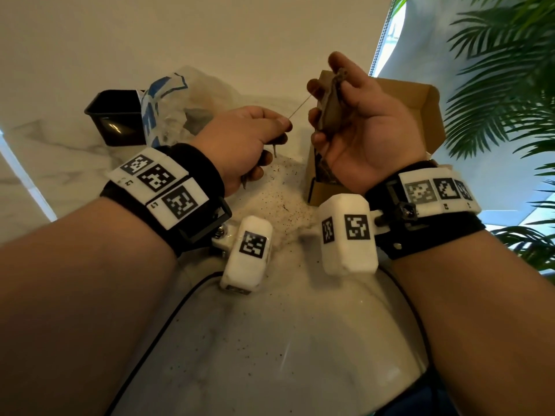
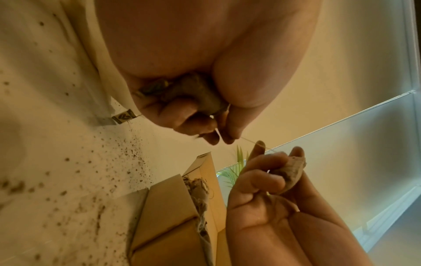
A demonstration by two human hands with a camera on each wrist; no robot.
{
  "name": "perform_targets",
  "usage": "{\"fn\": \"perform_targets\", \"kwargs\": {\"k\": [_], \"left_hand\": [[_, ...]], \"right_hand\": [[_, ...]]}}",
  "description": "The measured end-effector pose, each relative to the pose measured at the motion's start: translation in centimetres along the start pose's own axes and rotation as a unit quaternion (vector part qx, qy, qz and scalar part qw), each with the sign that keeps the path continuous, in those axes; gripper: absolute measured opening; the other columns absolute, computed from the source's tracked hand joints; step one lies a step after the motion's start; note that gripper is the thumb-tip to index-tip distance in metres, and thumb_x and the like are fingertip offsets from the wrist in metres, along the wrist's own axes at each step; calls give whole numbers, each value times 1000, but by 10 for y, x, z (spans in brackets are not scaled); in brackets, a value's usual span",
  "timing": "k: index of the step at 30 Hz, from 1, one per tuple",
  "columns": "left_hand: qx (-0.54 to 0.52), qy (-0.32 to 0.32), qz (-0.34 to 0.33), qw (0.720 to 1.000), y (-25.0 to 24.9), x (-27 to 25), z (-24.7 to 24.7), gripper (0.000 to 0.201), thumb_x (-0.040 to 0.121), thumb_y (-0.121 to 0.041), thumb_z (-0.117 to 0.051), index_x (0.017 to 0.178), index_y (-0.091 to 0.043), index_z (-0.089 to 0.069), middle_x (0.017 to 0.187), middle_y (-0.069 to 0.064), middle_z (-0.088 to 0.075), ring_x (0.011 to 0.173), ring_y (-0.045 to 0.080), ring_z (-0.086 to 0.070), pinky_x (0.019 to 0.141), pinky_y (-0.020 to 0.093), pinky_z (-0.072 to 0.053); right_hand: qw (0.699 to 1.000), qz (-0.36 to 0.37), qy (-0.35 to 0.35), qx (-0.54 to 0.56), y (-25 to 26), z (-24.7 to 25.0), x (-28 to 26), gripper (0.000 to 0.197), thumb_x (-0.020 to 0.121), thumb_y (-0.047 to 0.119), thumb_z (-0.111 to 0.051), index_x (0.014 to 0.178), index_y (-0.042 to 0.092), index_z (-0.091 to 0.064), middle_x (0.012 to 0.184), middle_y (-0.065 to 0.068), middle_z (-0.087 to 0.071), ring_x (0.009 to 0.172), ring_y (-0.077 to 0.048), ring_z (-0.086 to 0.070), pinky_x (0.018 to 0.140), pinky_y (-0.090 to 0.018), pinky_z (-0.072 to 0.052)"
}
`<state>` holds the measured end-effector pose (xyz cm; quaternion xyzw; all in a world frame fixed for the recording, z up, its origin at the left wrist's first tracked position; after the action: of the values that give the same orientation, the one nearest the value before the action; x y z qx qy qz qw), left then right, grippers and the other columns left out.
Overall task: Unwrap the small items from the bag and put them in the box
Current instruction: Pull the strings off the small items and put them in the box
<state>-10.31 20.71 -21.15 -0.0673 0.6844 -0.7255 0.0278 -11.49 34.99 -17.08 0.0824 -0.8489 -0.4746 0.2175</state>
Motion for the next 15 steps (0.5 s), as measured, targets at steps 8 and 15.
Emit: {"fn": "perform_targets", "kwargs": {"k": [8, 15], "left_hand": [[22, 1, 21, 1000, 6, 1, 0, 8, 100, -25, -63, 97, -20, -69, 87, -2, -68, 51, 8, -47, 41, 21, -35], [30, 8, 24, 999, 6, 0, 1, 10, 99, -20, -64, 100, -17, -73, 86, -2, -69, 53, 9, -48, 42, 22, -35]], "right_hand": [[994, 16, -92, 64, 3, 24, 4, 28, 104, 11, -39, 114, 21, -62, 98, -6, -65, 71, -16, -62, 57, -25, -46], [991, 24, -129, 40, 4, 31, 4, 26, 103, 9, -43, 118, 19, -62, 97, -6, -67, 75, -18, -64, 58, -26, -49]]}}
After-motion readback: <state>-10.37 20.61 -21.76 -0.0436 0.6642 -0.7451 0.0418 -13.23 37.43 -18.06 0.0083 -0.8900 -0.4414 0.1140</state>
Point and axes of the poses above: each hand's wrist, its own x-axis towards the middle knuckle, its own z-axis out of the back of the hand, y = z × x, the point moved 10 cm from there along x, towards the middle knuckle
